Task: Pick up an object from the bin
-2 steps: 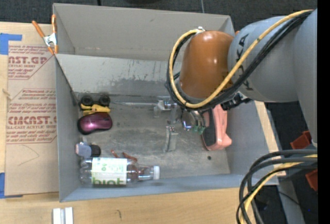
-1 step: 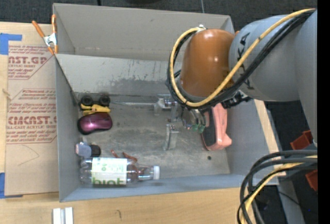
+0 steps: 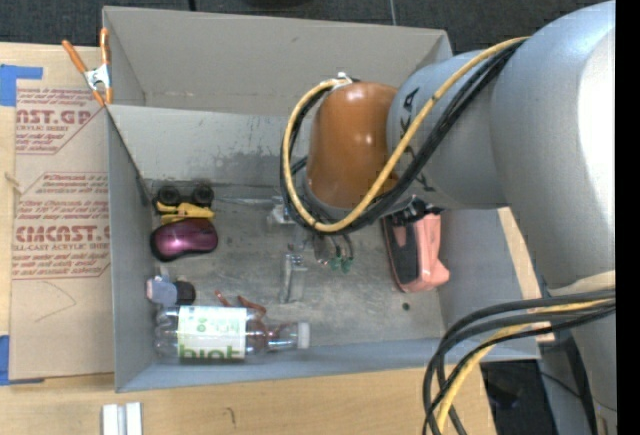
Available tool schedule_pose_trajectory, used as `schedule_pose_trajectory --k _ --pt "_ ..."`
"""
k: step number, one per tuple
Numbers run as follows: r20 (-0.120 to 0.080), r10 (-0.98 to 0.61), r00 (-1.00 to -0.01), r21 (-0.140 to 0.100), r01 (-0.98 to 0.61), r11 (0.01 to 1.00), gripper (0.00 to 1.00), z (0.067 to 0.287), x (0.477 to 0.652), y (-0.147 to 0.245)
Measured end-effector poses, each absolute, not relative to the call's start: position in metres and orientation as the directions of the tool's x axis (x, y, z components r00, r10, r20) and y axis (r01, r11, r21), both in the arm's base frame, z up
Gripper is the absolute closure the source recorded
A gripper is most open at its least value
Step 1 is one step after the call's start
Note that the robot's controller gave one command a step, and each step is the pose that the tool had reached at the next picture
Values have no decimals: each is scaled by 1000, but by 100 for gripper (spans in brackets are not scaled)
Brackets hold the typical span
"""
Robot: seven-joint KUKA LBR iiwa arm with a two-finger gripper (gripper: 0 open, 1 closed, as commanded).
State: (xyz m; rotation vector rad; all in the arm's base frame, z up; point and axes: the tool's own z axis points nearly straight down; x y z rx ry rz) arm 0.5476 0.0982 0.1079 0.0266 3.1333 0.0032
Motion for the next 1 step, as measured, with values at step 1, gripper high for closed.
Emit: schedule_pose_trajectory --k 1 --pt "0 -130 -991 0 -130 991 0 87 514 103"
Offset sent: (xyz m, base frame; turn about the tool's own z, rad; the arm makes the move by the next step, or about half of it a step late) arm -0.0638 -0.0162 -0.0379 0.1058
